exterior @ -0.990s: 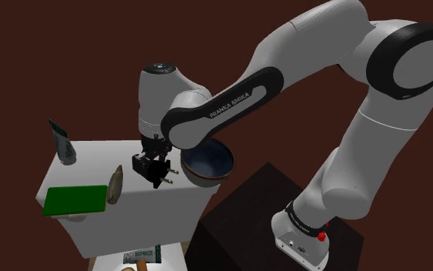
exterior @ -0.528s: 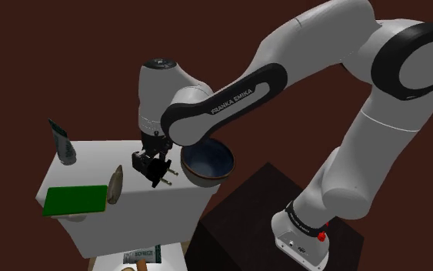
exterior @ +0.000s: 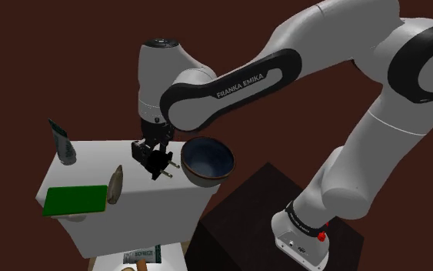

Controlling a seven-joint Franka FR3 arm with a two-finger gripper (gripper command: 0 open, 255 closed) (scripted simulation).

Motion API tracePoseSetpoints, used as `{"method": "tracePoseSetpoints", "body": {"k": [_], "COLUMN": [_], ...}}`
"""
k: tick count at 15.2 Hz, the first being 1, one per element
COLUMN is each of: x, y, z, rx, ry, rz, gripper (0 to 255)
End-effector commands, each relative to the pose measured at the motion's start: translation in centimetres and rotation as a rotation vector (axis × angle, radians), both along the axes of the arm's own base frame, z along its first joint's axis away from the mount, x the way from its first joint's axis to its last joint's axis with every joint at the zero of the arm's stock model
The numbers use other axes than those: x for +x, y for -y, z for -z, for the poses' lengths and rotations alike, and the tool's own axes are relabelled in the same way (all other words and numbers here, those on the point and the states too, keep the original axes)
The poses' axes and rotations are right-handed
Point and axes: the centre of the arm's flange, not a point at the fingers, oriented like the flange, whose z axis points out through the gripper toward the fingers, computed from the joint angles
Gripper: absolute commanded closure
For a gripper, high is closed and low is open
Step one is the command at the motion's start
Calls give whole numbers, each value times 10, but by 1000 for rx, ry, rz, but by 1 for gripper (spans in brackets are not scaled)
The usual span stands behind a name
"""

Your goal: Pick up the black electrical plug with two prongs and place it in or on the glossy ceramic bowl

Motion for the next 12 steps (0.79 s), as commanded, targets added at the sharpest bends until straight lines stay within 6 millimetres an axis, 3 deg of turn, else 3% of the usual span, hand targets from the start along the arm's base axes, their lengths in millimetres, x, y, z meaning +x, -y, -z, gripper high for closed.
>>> {"method": "tracePoseSetpoints", "body": {"k": [1, 12], "x": [0, 0], "y": [1, 1], "z": [-10, -69], "rx": [0, 0], "ry": [0, 0], "rz": [0, 0], "gripper": [255, 255]}}
